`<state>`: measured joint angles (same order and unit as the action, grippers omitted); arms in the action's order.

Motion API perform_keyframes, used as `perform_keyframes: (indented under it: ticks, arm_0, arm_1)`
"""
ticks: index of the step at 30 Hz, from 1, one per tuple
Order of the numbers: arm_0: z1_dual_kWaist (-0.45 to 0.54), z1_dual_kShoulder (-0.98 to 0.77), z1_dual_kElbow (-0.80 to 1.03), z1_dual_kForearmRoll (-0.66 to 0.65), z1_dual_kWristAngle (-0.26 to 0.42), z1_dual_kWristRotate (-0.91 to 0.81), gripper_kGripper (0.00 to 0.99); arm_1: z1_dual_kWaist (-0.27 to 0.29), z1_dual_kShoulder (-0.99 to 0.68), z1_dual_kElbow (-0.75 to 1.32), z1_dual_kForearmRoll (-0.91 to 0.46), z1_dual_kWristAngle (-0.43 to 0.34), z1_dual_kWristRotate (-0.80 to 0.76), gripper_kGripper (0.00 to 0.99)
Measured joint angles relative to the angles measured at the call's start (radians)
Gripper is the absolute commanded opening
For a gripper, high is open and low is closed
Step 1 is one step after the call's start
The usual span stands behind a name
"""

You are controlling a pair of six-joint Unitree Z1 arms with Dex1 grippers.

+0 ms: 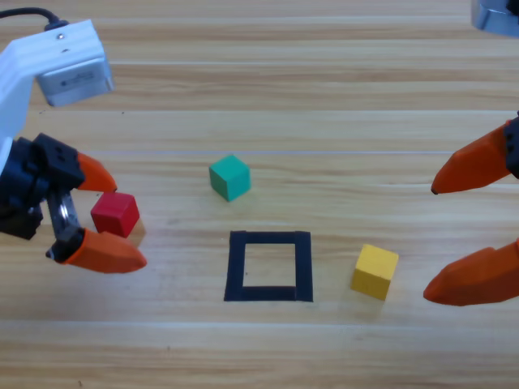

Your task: Stack the blocks in the rectangular block: red at the bottom, yellow in the middle, green on top

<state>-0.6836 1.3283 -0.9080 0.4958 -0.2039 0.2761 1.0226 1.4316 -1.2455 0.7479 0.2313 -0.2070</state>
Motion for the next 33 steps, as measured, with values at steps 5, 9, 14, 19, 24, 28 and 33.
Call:
perform_keyframes:
  ticks: [5, 9, 14, 19, 24, 28, 33]
  arm_0:
    - [0.0, -0.005, 0.005, 0.0, 0.001, -0.004, 0.99]
    - [0.0, -0.005, 0.005, 0.0, 0.001, -0.004, 0.99]
    - [0.0, -0.005, 0.005, 0.0, 0.001, -0.004, 0.99]
    - [0.0, -0.005, 0.005, 0.0, 0.001, -0.004, 0.99]
    - [-0.001, -0.006, 0.005, -0.025, 0.076, -0.112, 0.99]
    - [-0.001, -0.006, -0.026, -0.06, 0.231, -0.281, 0.99]
    - [0.0, -0.003, -0.117, -0.033, 0.349, -0.434, 0.99]
  arm_1:
    - [0.0, 0.0, 0.001, 0.0, 0.0, -0.001, 0.986]
    - [0.0, 0.0, 0.003, 0.0, -0.004, 0.0, 0.986]
    - [0.003, 0.0, 0.006, 0.0, -0.199, 0.126, 0.986]
    - [0.003, 0.005, 0.006, 0.0, -0.43, 0.307, 0.986]
    - [0.003, 0.094, -0.025, -0.001, -0.523, 0.519, 0.985]
    - [0.003, 0.164, -0.063, -0.001, -0.543, 0.624, 0.989]
    - [-0.002, 0.234, -0.155, 0.102, -0.544, 0.853, 0.986]
